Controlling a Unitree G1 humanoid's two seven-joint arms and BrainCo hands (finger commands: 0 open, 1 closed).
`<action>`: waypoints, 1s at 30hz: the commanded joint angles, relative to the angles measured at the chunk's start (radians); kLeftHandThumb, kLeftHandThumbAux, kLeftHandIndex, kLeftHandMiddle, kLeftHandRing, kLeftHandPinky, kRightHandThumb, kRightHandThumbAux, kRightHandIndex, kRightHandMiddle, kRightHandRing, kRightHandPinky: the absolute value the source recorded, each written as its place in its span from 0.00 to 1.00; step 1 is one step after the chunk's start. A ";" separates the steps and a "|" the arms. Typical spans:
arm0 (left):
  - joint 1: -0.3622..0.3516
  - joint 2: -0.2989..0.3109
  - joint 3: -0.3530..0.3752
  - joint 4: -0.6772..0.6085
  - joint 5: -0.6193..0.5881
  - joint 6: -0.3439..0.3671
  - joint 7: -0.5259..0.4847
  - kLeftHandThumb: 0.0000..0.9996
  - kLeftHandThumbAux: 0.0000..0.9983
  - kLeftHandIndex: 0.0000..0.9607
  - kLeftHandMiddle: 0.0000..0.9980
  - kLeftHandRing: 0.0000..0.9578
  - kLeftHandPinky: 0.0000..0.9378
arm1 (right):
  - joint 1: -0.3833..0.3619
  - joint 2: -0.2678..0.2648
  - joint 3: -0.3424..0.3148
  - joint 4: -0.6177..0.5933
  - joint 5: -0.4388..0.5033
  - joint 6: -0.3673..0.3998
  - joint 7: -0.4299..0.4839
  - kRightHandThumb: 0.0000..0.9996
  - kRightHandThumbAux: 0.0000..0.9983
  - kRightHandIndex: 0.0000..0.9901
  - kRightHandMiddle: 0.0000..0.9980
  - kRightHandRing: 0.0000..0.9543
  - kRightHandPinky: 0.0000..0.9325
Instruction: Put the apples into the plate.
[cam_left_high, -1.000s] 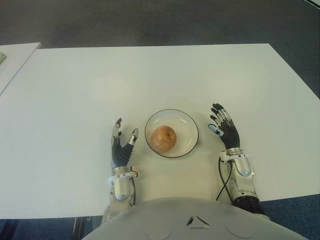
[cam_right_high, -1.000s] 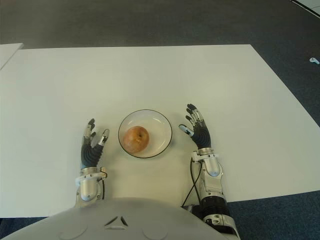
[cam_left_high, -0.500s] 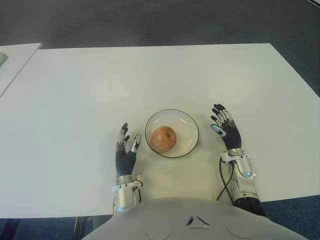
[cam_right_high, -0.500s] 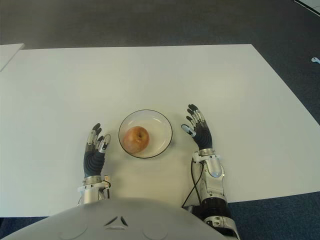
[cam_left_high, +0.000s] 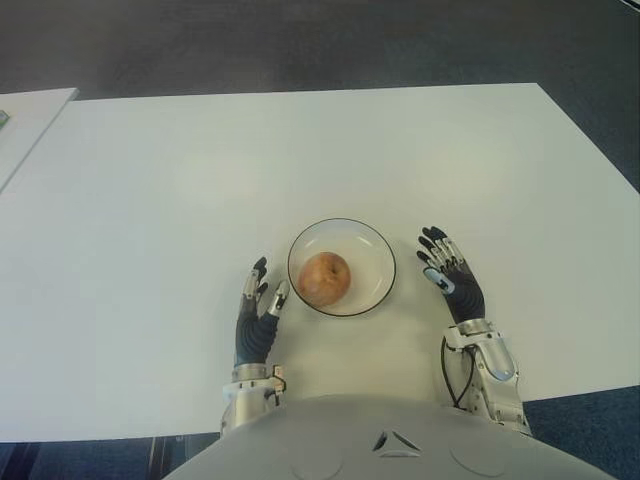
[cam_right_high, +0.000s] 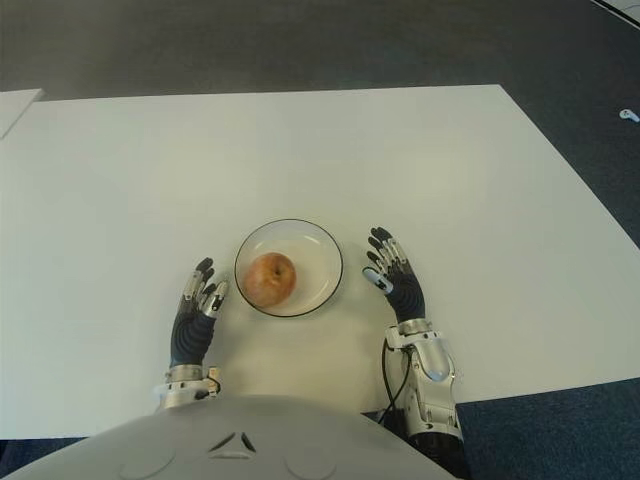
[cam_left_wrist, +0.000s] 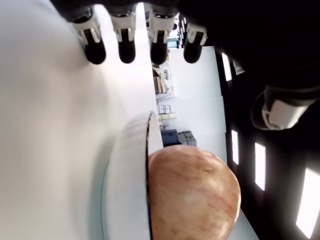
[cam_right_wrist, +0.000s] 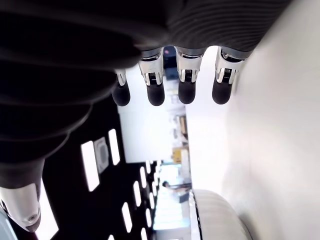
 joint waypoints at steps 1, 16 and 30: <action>0.048 -0.060 -0.069 -0.043 -0.029 0.025 -0.006 0.05 0.40 0.00 0.00 0.00 0.00 | 0.054 0.018 0.028 -0.048 -0.003 0.092 -0.022 0.13 0.54 0.00 0.00 0.00 0.00; -0.020 -0.002 0.005 0.151 -0.129 -0.267 -0.073 0.02 0.42 0.01 0.01 0.00 0.00 | 0.137 0.027 0.066 -0.230 0.005 0.183 -0.042 0.15 0.51 0.00 0.00 0.00 0.00; -0.023 0.015 0.038 0.166 -0.089 -0.402 -0.085 0.01 0.42 0.04 0.03 0.00 0.02 | 0.197 0.032 0.099 -0.321 0.005 0.220 -0.053 0.15 0.51 0.00 0.00 0.00 0.00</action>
